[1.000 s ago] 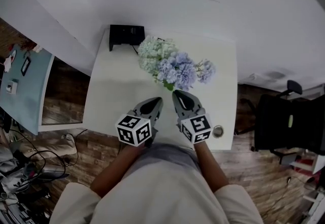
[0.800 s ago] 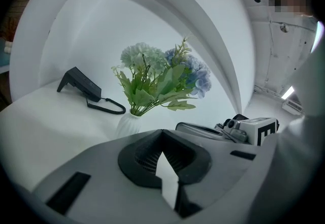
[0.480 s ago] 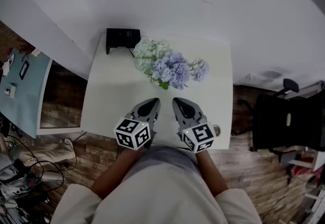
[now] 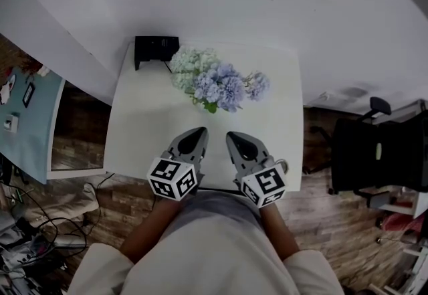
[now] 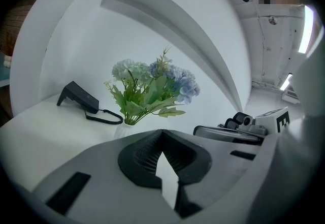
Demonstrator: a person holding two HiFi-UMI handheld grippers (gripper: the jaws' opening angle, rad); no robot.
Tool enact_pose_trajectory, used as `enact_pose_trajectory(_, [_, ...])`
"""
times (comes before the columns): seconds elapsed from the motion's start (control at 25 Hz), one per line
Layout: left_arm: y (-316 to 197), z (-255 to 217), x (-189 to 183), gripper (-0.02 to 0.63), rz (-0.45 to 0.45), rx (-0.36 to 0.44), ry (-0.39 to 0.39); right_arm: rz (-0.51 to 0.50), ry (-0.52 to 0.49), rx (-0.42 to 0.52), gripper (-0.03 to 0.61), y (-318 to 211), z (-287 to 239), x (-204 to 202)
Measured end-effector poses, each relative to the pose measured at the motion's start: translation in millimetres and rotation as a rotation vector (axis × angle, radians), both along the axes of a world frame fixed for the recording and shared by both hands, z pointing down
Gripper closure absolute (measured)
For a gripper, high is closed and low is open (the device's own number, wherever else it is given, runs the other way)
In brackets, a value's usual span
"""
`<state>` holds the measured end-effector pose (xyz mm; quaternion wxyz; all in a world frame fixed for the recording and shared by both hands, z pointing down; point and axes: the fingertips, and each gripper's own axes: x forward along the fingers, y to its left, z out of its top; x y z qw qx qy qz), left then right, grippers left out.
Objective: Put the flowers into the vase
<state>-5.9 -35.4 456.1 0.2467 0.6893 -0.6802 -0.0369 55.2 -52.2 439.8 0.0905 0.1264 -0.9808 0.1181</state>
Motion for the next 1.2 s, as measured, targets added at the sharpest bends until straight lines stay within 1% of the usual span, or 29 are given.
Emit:
enact_pose_trajectory(0.2, [6, 0, 5, 0.592, 0.001, 0.001, -0.013, 0.007, 0.002, 0.01, 0.555, 5, 0, 5])
enact_pose_trajectory(0.64, [10, 3, 7, 0.592, 0.001, -0.005, -0.008, 0.027, 0.013, 0.003, 0.555, 5, 5, 10])
enact_pose_trajectory(1.04, [10, 4, 1, 0.592, -0.001, -0.01, 0.005, 0.034, 0.013, -0.008, 0.555, 1, 9, 6])
enact_pose_trajectory(1.2, [10, 9, -3, 0.592, -0.004, -0.019, 0.026, 0.031, 0.014, -0.014, 0.555, 1, 9, 3])
